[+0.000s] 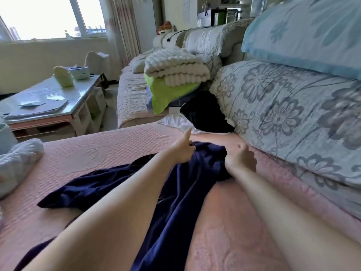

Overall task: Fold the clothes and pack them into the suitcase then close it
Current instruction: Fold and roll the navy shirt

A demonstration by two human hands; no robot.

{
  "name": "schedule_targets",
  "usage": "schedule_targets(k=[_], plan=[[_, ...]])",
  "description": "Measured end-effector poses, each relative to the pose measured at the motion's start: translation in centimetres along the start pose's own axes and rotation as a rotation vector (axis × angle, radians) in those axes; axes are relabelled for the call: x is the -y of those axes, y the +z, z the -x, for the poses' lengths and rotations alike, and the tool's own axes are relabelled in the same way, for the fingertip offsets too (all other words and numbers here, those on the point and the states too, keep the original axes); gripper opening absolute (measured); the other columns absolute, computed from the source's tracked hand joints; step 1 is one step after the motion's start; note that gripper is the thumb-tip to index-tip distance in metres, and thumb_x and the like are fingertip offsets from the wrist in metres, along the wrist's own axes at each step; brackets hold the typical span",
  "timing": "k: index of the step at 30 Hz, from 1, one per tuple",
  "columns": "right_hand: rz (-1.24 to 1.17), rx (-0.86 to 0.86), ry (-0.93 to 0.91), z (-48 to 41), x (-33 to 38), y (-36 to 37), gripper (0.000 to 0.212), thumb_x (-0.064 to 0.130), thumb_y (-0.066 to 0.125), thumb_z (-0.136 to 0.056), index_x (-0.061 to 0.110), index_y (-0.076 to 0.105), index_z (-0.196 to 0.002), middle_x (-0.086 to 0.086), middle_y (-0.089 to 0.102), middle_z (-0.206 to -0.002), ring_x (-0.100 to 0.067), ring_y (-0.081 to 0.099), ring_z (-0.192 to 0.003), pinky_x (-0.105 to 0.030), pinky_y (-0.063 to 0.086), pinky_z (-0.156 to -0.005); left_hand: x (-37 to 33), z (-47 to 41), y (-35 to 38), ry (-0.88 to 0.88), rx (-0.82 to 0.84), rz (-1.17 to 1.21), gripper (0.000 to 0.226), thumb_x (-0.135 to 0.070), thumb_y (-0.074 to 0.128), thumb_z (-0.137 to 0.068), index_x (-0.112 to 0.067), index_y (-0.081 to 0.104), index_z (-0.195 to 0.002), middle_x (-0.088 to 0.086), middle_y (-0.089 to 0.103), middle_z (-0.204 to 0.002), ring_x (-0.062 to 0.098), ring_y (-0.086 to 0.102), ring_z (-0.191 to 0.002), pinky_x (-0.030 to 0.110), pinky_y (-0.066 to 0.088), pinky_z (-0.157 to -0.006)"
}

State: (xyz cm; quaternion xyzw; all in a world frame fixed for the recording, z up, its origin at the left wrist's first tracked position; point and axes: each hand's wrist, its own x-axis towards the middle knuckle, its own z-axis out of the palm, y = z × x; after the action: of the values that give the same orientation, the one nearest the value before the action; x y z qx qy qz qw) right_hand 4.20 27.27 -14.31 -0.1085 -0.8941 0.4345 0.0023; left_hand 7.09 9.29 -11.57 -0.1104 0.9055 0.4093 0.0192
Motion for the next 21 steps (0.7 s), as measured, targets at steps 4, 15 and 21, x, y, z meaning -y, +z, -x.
schedule_targets(k=[4, 15, 21], plan=[[0.24, 0.037, -0.437, 1.6, 0.2, 1.2, 0.058, 0.011, 0.053, -0.083, 0.022, 0.051, -0.14, -0.009, 0.051, -0.139, -0.032, 0.047, -0.128, -0.041, 0.038, -0.105, 3.0, 1.8, -0.7, 0.039, -0.063, -0.13, 0.062, 0.003, 0.038, -0.096, -0.025, 0.033, -0.151, 0.006, 0.05, -0.137, 0.026, 0.054, -0.118, 0.023, 0.048, -0.08], [0.335, 0.49, -0.864, 8.9, 7.5, 11.6, 0.04, 0.014, 0.043, -0.098, 0.031, 0.066, -0.125, 0.001, 0.067, -0.128, -0.025, 0.06, -0.118, -0.036, 0.048, -0.101, 19.4, 12.6, -12.4, -0.209, -0.271, -0.572, 0.042, -0.012, 0.053, -0.091, -0.025, 0.053, -0.131, 0.006, 0.054, -0.13, 0.03, 0.055, -0.117, 0.035, 0.044, -0.099], [0.497, 0.499, -0.913, 11.2, 10.0, 16.9, 0.031, 0.028, 0.048, -0.103, 0.025, 0.062, -0.13, -0.006, 0.065, -0.129, -0.031, 0.058, -0.12, -0.041, 0.048, -0.1, 24.9, 16.2, -14.9, -0.261, -0.367, -0.56, 0.035, -0.03, 0.062, -0.092, -0.018, 0.059, -0.125, 0.008, 0.054, -0.126, 0.031, 0.052, -0.121, 0.035, 0.041, -0.102]])
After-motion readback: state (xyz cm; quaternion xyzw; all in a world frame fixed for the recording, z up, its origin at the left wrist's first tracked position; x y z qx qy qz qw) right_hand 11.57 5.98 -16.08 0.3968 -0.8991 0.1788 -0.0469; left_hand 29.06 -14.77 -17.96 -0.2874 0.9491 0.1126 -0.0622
